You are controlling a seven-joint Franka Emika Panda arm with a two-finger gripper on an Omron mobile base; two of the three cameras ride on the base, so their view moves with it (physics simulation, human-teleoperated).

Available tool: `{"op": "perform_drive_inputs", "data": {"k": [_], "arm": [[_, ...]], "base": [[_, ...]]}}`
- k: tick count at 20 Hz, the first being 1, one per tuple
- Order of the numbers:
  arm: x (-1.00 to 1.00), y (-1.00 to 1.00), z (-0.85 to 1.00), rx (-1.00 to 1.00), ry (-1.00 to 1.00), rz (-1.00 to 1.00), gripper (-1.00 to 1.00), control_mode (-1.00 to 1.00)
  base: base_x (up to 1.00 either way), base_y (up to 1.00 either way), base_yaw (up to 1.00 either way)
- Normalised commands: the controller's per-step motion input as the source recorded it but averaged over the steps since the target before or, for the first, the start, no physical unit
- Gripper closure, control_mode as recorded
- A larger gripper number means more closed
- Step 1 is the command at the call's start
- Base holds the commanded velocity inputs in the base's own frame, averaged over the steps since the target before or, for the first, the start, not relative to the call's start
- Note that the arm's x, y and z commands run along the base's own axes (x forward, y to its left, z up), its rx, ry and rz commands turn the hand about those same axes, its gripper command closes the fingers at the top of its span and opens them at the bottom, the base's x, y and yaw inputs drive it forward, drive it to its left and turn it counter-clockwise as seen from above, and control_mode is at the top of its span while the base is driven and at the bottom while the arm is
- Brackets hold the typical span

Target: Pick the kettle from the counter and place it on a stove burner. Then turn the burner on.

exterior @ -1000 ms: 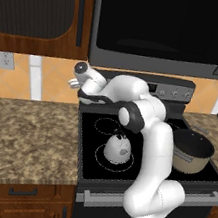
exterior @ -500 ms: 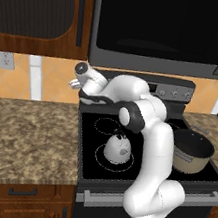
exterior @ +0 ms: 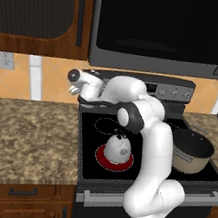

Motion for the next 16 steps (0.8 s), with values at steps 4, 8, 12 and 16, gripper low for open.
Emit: {"op": "perform_drive_inputs", "data": {"k": [4, 8, 12, 16], "arm": [[0.00, 0.23, 0.00, -0.34, 0.00, 0.23, 1.00, -1.00], [0.00, 0.10, 0.00, -0.27, 0.00, 0.24, 1.00, -1.00], [0.00, 0.01, 0.02, -0.01, -0.02, 0.01, 1.00, -1.00], [0.00, 0.00, 0.00, 0.00, 0.00, 0.00, 1.00, -1.00]], "base": [[0.00, 0.00, 0.00], [0.00, 0.00, 0.00], [0.00, 0.00, 0.00], [0.00, 0.00, 0.00]]}}
